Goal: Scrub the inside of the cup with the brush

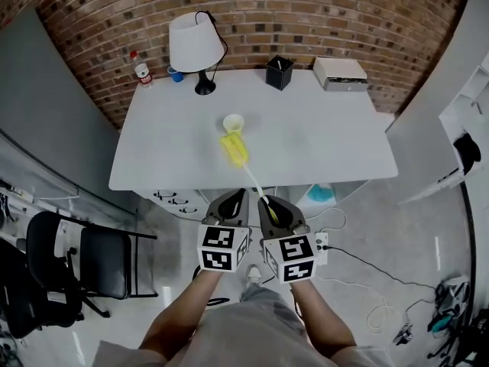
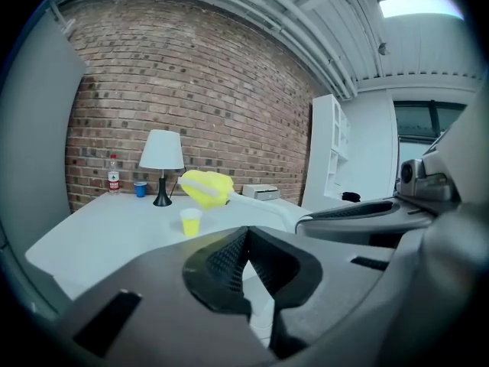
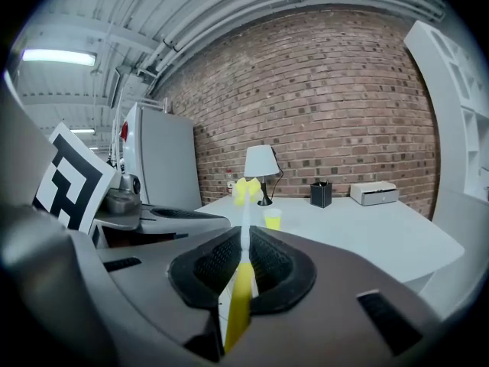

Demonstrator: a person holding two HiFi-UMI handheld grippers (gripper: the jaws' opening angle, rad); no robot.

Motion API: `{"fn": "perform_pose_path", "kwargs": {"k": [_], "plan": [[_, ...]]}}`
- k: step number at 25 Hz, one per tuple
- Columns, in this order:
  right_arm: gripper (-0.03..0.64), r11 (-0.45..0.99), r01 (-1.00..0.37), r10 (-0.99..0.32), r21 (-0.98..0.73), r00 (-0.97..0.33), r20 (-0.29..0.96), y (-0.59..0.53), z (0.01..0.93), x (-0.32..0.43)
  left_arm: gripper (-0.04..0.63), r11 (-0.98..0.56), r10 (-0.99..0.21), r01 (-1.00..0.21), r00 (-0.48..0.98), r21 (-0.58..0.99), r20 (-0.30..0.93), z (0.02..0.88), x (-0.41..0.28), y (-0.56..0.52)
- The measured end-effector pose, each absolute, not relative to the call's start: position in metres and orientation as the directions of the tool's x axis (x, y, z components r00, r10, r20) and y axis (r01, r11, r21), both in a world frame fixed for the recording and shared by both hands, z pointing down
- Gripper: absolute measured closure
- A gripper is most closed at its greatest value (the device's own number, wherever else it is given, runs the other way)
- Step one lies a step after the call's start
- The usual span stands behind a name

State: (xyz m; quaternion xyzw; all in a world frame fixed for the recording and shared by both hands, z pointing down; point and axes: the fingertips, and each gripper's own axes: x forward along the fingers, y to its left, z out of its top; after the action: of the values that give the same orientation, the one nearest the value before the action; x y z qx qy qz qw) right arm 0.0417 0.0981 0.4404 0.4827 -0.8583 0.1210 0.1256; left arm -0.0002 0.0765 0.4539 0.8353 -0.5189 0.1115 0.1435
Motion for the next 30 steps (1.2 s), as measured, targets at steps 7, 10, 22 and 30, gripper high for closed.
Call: {"fn": "perform_pose_path", "kwargs": {"k": [7, 10, 22, 30], "plan": [[0.589, 0.543, -0.833, -0.772, -0.106, -0.544, 0.327, 0.067, 0.443, 0.050, 0.589, -0.364, -0.855, -0.924, 0.381, 0.117, 0.350, 0.457, 0.001, 0.050], [0.589, 0.552, -0.827, -0.766, -0.108, -0.554, 0.326, 0.060, 0.442, 0.049, 0.589, -0.353, -0.859, -0.928, 0.371, 0.118, 0.353, 0.457, 0.000, 0.043], [0.589, 0.534, -0.841, -0.779, -0.087, -0.529, 0.336, 0.024, 0.445, 0.052, 0.589, -0.355, -0.851, -0.924, 0.383, 0.142, 0.359, 0.471, -0.001, 0.008], [0.589, 0.530, -0.843, -0.774, -0.089, -0.524, 0.355, -0.017, 0.452, 0.032, 0.589, -0.384, -0.829, -0.909, 0.418, 0.166, 0.372, 0.487, -0.014, -0.033]]}}
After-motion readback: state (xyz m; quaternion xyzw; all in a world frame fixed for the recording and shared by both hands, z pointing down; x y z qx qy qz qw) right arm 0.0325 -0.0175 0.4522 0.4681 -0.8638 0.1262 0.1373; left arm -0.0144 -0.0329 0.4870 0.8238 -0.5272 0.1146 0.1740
